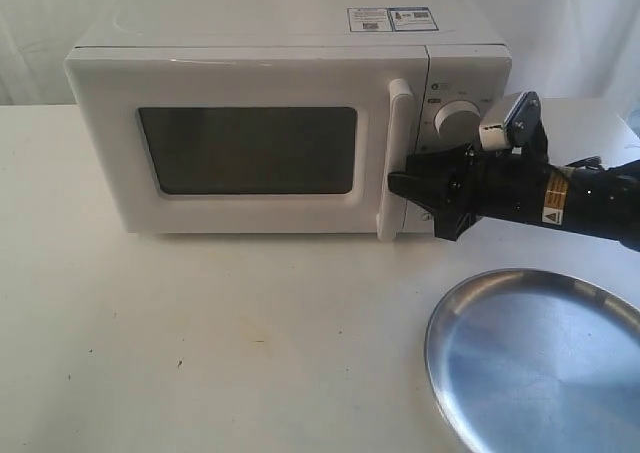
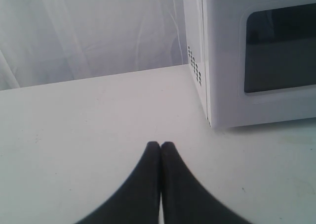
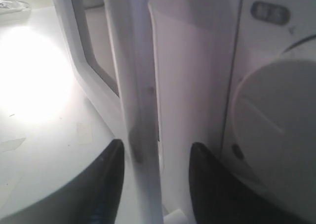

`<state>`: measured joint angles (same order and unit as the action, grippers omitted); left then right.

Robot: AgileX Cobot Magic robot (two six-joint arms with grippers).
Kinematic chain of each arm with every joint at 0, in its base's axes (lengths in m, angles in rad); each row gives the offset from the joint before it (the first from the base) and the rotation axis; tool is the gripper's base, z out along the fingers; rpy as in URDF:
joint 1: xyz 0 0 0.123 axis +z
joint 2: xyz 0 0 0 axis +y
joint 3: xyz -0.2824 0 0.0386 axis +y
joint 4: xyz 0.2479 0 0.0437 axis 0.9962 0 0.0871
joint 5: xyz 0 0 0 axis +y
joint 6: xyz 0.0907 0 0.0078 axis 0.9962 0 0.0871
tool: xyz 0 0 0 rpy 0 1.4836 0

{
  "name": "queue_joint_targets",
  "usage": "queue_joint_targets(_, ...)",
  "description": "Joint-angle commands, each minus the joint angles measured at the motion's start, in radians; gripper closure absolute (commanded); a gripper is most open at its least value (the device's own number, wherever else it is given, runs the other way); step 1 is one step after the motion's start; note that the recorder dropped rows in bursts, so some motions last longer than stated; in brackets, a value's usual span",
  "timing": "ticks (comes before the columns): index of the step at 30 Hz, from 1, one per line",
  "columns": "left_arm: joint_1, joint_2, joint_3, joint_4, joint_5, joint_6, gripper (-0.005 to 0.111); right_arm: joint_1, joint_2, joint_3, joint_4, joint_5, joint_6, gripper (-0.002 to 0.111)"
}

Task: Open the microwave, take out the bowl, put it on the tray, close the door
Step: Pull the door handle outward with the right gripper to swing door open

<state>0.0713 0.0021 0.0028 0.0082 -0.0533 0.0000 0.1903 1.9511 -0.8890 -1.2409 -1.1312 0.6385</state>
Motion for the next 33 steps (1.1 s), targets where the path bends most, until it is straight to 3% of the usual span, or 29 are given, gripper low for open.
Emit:
queue_joint_targets(1,-0.002,-0.002,-0.003,-0.001,0.001,0.0,0.107,0.066,-0.034,-0.005,-0.079,-0.09,-0.001,0.069)
queue_joint_targets(6,-0.002,-0.002,-0.003,-0.001,0.001,0.0,0.107,0.168,-0.086,0.024,-0.022,0.072,0.012,0.069)
queue_joint_targets(10,-0.002,-0.002,-0.003,-0.001,0.001,0.0,0.107,0.182,-0.097,0.029,0.011,0.054,0.0,0.07)
queue_joint_targets(12,-0.002,-0.002,-0.003,-0.001,0.001,0.0,0.107,0.182,-0.097,0.029,0.059,0.075,-0.004,0.081)
queue_joint_targets(14,-0.002,-0.002,-0.003,-0.001,0.001,0.0,0.107,0.182,-0.097,0.029,0.057,0.075,-0.036,0.107)
queue_joint_targets(15,-0.002,-0.002,-0.003,-0.001,0.001,0.0,0.107,0.182,-0.097,0.029,0.04,0.072,-0.057,0.108)
queue_joint_targets(21,-0.002,-0.002,-0.003,-0.001,0.001,0.0,0.107,0.18,-0.105,0.029,-0.144,-0.09,-0.063,0.108)
queue_joint_targets(26,-0.002,-0.002,-0.003,-0.001,0.001,0.0,0.107,0.182,-0.151,0.029,-0.335,-0.09,-0.078,0.108)
queue_joint_targets(33,-0.002,-0.002,-0.003,-0.001,0.001,0.0,0.107,0.178,-0.224,0.07,-0.377,-0.09,-0.022,0.108)
